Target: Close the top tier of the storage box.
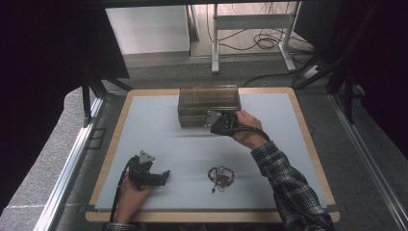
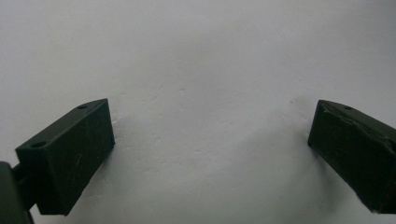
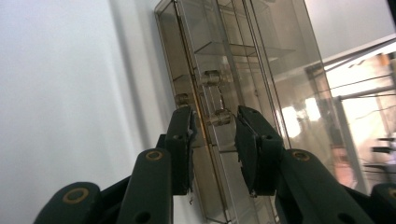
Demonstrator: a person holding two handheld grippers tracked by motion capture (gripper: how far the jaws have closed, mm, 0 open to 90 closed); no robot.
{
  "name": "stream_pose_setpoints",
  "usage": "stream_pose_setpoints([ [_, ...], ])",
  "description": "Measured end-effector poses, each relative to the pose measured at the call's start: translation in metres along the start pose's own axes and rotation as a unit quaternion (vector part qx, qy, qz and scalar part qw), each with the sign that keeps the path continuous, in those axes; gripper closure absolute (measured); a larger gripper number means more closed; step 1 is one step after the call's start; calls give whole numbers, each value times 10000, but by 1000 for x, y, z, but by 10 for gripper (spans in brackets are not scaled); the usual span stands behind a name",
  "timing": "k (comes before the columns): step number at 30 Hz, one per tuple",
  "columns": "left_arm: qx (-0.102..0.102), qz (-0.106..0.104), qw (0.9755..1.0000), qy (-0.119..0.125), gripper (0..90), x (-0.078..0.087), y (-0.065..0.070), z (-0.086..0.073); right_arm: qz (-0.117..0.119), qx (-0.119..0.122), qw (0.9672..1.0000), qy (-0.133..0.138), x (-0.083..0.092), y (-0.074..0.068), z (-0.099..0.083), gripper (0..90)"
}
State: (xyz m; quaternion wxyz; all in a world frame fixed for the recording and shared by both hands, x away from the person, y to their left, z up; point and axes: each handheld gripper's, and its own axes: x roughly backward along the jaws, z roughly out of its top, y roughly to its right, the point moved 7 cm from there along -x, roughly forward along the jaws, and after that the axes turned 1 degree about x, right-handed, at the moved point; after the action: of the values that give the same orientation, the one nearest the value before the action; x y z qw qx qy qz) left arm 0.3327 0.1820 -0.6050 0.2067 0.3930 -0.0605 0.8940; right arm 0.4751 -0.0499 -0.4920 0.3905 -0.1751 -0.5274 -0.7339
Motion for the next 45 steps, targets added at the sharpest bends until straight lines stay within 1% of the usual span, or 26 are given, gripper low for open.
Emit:
stream_pose_setpoints([
  [1, -1, 0, 10000, -2, 6, 0, 0, 0, 149, -117, 9998, 58, 0, 1, 0, 663],
  [3, 1, 4, 10000, 4, 6, 0, 0, 0, 169, -138, 9997, 68, 1, 1, -1, 663],
  [6, 0, 0, 10000, -1, 6, 0, 0, 0, 301, -156, 9994, 73, 1, 3, -2, 663],
  [9, -1, 0, 10000, -2, 6, 0, 0, 0, 436, -235, 9987, 84, 2, 6, -3, 662],
  [10, 0, 5, 10000, 6, 6, 0, 0, 0, 436, -235, 9987, 84, 2, 6, -3, 662],
  [12, 0, 6, 10000, 6, 6, 0, 0, 0, 517, -350, 9980, 104, 3, 7, -3, 660],
  [15, -1, -3, 10000, -3, 6, 0, 0, 0, 676, -411, 9968, 136, 4, 11, -4, 658],
  [18, -1, -4, 10000, -5, 6, 0, 0, 0, 665, -438, 9968, 103, 4, 13, -5, 656],
  [21, 0, -1, 10000, -1, 6, 0, 0, 0, 782, -487, 9956, 146, 4, 17, -6, 654],
  [27, 2, 0, 10000, -1, 6, 0, 0, 0, 887, -572, 9943, 150, 4, 22, -9, 654],
  [28, 2, 0, 10000, -1, 6, 0, 0, 0, 967, -633, 9931, 177, 3, 23, -10, 654],
  [29, 2, 0, 10000, -1, 6, 0, 0, 0, 996, -650, 9928, 166, 3, 24, -11, 654],
  [31, 0, 0, 10000, -2, 6, 0, 0, 0, 984, -646, 9930, 110, 3, 27, -13, 654],
  [36, 1, 1, 10000, -2, 5, 0, 0, 0, 1114, -701, 9913, 100, 2, 33, -19, 654],
  [41, 1, 0, 10000, -3, 6, 0, 0, 0, 1237, -729, 9896, 47, -1, 36, -24, 658],
  [44, 2, -1, 10000, -2, 5, 0, 0, 0, 1315, -678, 9890, 4, -3, 38, -27, 667],
  [45, 1, 0, 10000, -3, 6, 0, 0, 0, 1330, -695, 9887, -7, -4, 38, -27, 675],
])
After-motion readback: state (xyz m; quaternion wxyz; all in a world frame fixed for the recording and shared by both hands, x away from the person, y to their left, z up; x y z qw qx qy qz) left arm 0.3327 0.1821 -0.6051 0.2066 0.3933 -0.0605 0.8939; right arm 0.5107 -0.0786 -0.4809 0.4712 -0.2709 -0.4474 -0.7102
